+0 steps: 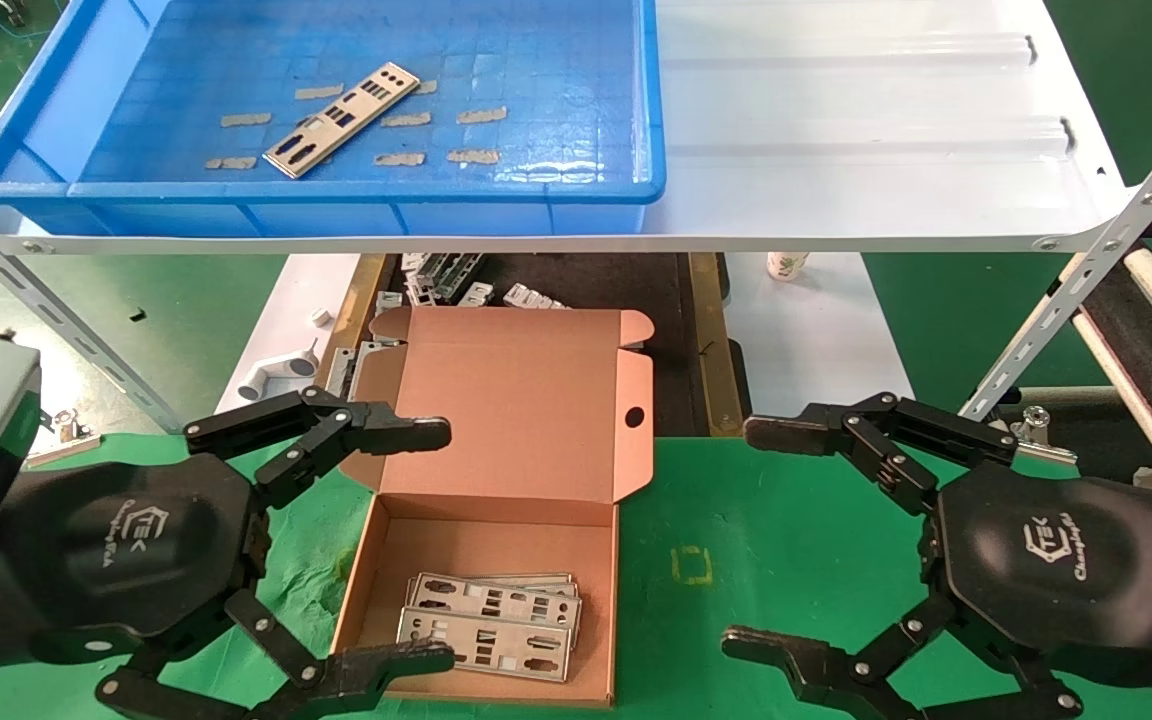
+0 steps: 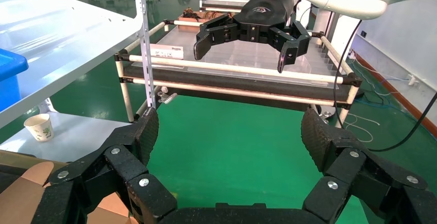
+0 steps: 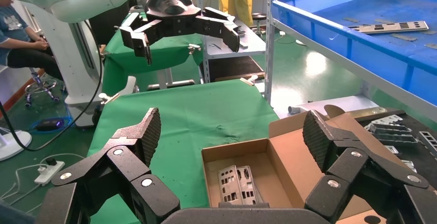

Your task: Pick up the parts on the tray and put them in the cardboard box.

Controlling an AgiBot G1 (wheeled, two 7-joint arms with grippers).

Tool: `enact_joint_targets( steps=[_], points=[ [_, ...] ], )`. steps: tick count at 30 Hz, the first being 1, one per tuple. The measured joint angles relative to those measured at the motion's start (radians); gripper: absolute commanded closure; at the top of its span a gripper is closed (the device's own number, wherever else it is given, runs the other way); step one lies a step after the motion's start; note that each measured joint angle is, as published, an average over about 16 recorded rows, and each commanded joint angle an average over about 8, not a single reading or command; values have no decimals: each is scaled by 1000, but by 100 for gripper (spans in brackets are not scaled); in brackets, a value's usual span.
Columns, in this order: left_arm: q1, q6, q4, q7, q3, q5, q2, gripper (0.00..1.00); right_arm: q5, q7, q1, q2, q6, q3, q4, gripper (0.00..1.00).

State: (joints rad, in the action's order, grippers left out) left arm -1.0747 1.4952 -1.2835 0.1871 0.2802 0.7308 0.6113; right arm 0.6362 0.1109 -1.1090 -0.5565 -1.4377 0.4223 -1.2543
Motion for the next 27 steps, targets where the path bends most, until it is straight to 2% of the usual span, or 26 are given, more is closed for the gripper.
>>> enact_joint_targets(
  steps=[12, 13, 15, 20, 21, 23, 27],
  points=[
    [0, 0, 0, 0, 0, 0, 0, 0, 0, 0, 0, 0, 0, 0, 0, 0],
    [0, 0, 0, 0, 0, 0, 0, 0, 0, 0, 0, 0, 0, 0, 0, 3],
    [0, 0, 0, 0, 0, 0, 0, 0, 0, 0, 0, 0, 0, 0, 0, 18],
    [-4, -16, 7, 6, 0, 4, 4, 0, 0, 0, 0, 0, 0, 0, 0, 80],
    [-7, -23, 10, 8, 0, 6, 6, 0, 0, 0, 0, 0, 0, 0, 0, 89],
    [-17, -44, 18, 14, 0, 14, 13, 0, 0, 0, 0, 0, 0, 0, 0, 99],
    [-55, -106, 45, 27, 4, 44, 37, 0, 0, 0, 0, 0, 0, 0, 0, 100]
  ],
)
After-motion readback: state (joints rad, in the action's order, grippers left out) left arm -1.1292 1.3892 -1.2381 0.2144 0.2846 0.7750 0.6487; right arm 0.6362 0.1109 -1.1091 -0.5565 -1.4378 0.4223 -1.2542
